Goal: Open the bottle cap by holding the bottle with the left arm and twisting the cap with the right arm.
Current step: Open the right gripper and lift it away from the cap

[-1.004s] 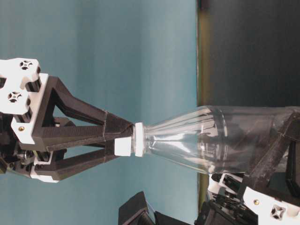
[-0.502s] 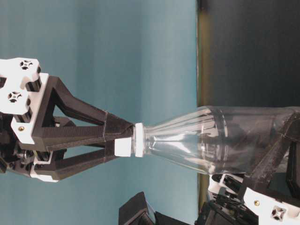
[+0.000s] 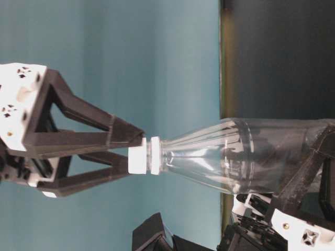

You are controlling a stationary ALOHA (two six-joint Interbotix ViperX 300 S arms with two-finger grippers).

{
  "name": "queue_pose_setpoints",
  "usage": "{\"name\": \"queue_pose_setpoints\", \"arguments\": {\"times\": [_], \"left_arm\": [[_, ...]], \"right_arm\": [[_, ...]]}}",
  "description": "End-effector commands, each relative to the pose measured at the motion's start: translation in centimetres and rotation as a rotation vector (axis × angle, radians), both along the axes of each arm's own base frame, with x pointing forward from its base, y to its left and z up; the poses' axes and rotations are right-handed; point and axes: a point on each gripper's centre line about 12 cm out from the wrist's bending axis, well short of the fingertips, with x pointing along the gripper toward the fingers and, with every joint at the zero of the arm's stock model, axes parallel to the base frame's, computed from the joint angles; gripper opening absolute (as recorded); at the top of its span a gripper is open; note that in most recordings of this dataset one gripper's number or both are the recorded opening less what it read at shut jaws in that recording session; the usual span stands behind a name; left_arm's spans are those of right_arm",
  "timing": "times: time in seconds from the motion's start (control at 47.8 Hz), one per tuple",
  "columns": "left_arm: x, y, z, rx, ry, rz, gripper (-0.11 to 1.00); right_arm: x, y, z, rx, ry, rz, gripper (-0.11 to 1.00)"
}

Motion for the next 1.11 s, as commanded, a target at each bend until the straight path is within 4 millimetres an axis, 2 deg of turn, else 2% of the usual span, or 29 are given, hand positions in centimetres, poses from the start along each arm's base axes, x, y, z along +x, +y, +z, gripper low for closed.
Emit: {"name": "queue_pose_setpoints", "arguments": {"times": [0.0, 0.23, 0.314, 0.669, 0.92, 1.046, 1.088], "left_arm": [[0.1, 0.0, -0.1, 0.000, 0.003, -0.002, 0.82], [0.1, 0.0, 0.1, -0.002, 0.000, -0.002, 0.82], [0.1, 0.0, 0.1, -0.002, 0.000, 0.000, 0.82], [0.1, 0.3, -0.2, 0.001, 0.042, 0.007, 0.82], [0.3, 1.0, 0.2, -0.024, 0.035, 0.037, 0.82], [0.3, 1.6, 0.4, -0.056, 0.061, 0.068, 0.97], [0.3, 1.8, 0.4, -0.062, 0.072, 0.074, 0.99]], "right_arm": [[-1.2, 0.4, 3.6, 0.018, -0.079, -0.028, 0.82], [-4.2, -0.2, 8.4, 0.058, -0.188, -0.126, 0.82], [-5.3, -0.4, 9.0, 0.075, -0.208, -0.162, 0.82], [-9.6, -0.6, 8.9, 0.173, -0.376, -0.319, 0.82], [-12.7, -0.5, 6.3, 0.246, -0.446, -0.415, 0.82], [-14.3, -0.6, 6.0, 0.288, -0.491, -0.459, 0.82], [-15.1, -0.7, 6.1, 0.303, -0.520, -0.470, 0.82]]}}
